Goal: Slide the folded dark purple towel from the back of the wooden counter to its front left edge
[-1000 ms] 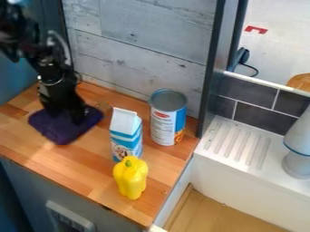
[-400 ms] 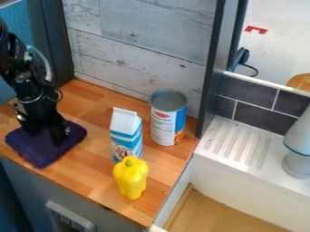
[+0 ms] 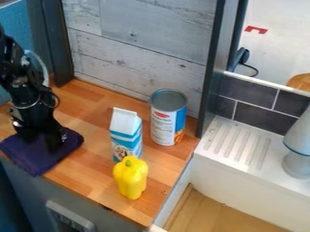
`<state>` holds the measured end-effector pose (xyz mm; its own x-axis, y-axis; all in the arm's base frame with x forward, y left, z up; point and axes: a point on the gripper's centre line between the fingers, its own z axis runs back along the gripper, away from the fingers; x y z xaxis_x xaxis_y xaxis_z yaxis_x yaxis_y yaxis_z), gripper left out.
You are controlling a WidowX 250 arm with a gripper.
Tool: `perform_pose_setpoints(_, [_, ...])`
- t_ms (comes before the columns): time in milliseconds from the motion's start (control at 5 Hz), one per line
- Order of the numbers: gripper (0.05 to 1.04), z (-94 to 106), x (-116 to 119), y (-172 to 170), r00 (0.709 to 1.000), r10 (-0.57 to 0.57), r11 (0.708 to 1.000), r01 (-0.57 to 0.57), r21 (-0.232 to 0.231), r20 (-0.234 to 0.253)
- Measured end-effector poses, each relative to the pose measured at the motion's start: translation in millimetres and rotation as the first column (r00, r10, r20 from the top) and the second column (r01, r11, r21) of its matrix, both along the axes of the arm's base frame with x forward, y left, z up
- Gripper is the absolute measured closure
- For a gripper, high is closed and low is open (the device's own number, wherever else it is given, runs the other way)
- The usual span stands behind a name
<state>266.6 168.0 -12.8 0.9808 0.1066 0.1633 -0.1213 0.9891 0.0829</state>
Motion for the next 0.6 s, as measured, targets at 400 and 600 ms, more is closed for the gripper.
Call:
perform_pose_setpoints(400, [0.083,46.5,-4,2,0.999,0.031,0.999,-0.03,0.023,-0.011])
perform_pose_setpoints(600, [0.083,82.7,-20,-3,0.998,0.048,0.999,-0.048,-0.008,-0.031])
